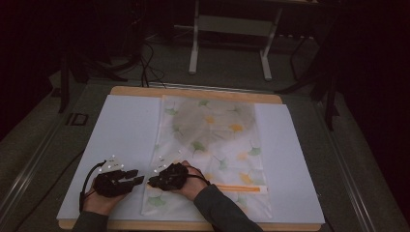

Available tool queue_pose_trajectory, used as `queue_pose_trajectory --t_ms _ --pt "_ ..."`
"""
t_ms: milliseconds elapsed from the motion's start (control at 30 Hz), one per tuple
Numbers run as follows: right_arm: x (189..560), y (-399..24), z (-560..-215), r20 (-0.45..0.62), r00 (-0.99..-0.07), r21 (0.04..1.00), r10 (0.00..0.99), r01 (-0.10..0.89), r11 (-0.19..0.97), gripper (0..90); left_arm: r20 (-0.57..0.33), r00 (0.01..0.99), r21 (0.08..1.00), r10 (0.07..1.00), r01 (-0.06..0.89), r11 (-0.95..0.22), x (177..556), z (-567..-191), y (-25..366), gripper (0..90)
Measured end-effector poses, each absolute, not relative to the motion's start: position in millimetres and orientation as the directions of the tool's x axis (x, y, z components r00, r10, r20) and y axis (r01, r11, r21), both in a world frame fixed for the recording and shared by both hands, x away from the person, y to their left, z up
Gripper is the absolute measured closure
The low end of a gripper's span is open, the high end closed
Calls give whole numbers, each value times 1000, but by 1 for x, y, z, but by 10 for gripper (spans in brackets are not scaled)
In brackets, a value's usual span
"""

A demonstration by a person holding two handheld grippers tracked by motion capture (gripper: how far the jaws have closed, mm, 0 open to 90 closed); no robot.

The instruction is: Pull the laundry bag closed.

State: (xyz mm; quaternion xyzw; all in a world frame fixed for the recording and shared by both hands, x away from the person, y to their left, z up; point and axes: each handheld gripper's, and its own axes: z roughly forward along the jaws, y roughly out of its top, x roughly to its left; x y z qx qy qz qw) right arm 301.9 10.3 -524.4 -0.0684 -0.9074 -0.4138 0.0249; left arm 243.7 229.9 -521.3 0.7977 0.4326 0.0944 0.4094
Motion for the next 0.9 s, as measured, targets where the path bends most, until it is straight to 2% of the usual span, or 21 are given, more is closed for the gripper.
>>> queue_pose_trajectory --t_ms 300,900 --pt "302 9 -523 102 -989 752 111 150 642 839 -288 618 697 732 659 -283 233 -525 223 582" --pt "300 7 -513 74 -992 768 99 120 629 839 -367 637 630 678 706 -322 246 -536 211 579"
